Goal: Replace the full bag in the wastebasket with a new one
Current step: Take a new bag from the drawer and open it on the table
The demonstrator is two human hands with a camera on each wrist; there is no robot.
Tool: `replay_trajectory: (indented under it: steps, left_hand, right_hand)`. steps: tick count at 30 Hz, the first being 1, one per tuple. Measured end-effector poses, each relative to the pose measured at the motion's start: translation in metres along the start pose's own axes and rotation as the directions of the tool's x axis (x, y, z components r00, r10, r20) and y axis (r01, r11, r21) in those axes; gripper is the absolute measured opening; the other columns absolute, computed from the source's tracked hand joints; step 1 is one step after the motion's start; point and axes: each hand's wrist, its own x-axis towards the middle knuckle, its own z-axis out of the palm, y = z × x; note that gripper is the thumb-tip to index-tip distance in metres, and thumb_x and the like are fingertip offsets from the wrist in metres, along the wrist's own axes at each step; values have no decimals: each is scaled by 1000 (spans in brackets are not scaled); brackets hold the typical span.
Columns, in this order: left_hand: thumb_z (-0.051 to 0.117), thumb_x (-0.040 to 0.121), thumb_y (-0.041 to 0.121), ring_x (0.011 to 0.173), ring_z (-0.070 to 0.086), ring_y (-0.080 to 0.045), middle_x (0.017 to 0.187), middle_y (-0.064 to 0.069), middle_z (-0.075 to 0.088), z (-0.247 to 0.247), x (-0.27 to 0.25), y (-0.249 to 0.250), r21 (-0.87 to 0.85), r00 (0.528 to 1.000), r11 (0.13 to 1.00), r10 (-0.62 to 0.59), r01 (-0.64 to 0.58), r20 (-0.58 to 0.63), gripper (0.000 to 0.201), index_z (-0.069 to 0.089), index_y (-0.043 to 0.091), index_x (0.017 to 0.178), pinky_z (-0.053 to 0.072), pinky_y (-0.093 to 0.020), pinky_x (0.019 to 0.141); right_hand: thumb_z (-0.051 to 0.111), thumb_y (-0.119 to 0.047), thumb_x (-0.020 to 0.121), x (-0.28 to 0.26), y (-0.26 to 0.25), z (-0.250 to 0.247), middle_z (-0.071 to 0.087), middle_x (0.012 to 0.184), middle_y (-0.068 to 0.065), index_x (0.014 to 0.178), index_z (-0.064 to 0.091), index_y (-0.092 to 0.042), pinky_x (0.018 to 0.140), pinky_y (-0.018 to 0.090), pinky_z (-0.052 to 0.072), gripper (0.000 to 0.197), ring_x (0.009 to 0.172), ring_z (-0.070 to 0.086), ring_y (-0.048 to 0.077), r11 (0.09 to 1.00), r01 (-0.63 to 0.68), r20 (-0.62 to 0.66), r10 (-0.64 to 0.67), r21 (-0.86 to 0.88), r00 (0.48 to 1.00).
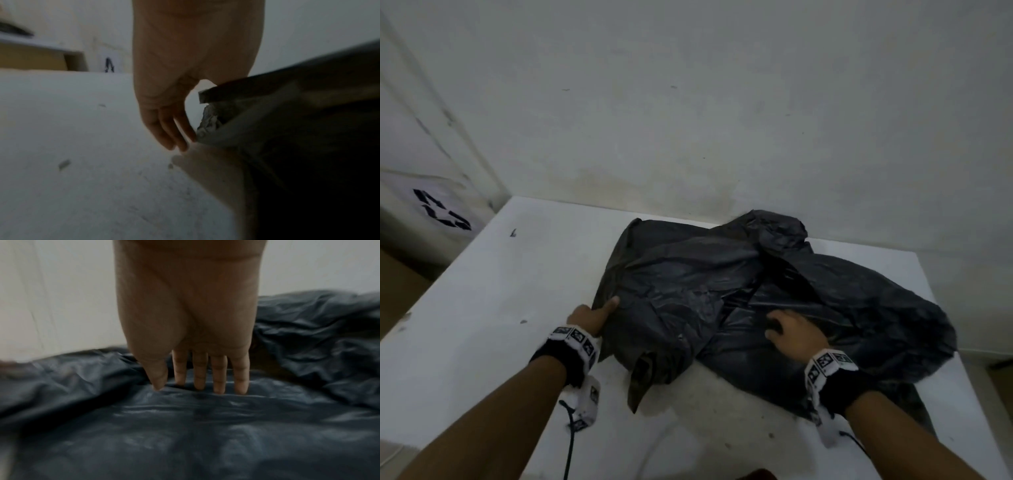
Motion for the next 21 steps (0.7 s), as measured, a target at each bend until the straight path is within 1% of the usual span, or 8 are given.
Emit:
replay_trajectory:
  steps: [3,7,9,12,14,16,18,21]
  left_hand:
    - [50,98,34,108,57,-41,119,-33,59,11,-9,14,-117,992,985,130,-129,2,52,59,-15,114,43,-32,82]
    - [50,98,30,115,56,-28,131,-14,58,20,-43,59,-462,952,842,304,-279,-20,39,57,9,130,40,-26,95]
    - [51,93,50,109,61,-25,125,-12,63,25,-66,88,-642,933,745,337,-182,125,47,63,13,119,44,-33,99]
    - [38,93,62,107,66,-28,118,-15,67,35,-100,126,-793,806,607,441,57,395,64,64,11,120,49,-39,95]
    - [38,101,43,110,64,-29,120,-17,66,41,-118,147,-796,815,604,472,-22,335,48,63,8,121,48,-42,97]
    - [45,100,25,107,64,-32,118,-19,66,43,-123,158,-775,832,622,487,-115,267,32,66,5,114,49,-44,98]
    - [54,96,21,100,68,-29,112,-17,69,41,-120,161,-738,824,656,499,-156,270,23,68,5,106,53,-40,92]
    - [60,93,30,104,65,-29,116,-15,68,35,-110,157,-615,806,782,427,-101,411,36,64,3,117,52,-39,91]
  right_hand:
    - [59,-33,92,-2,-26,1,59,132,7,130,55,-22,102,29,41,40,122,54,24,974,63,-32,-58,219,998]
    - [55,-28,97,-9,-83,-28,65,114,9,121,57,-25,78,27,50,24,93,63,18,707,174,-93,-151,686,984]
    - [49,-42,98,-13,-116,-49,63,117,8,120,51,-30,71,34,55,26,88,63,21,494,103,-29,-154,863,988]
    - [52,-70,82,-8,-151,-79,68,117,0,122,55,-30,68,40,60,57,98,69,24,300,-27,95,-216,954,972]
    - [61,-61,83,-3,-164,-92,73,109,2,117,65,-22,69,32,59,53,97,70,21,233,-7,61,-229,972,972]
    - [63,-34,92,-1,-170,-102,72,96,8,99,70,-10,70,26,55,25,86,69,19,211,73,-46,-133,975,990]
    - [57,-19,96,7,-163,-106,68,88,12,84,66,-9,78,32,53,18,84,64,25,136,95,-94,-9,986,996]
    - [47,-28,99,6,-145,-120,68,104,19,111,65,-5,90,42,51,31,99,63,34,-146,-32,34,12,989,999]
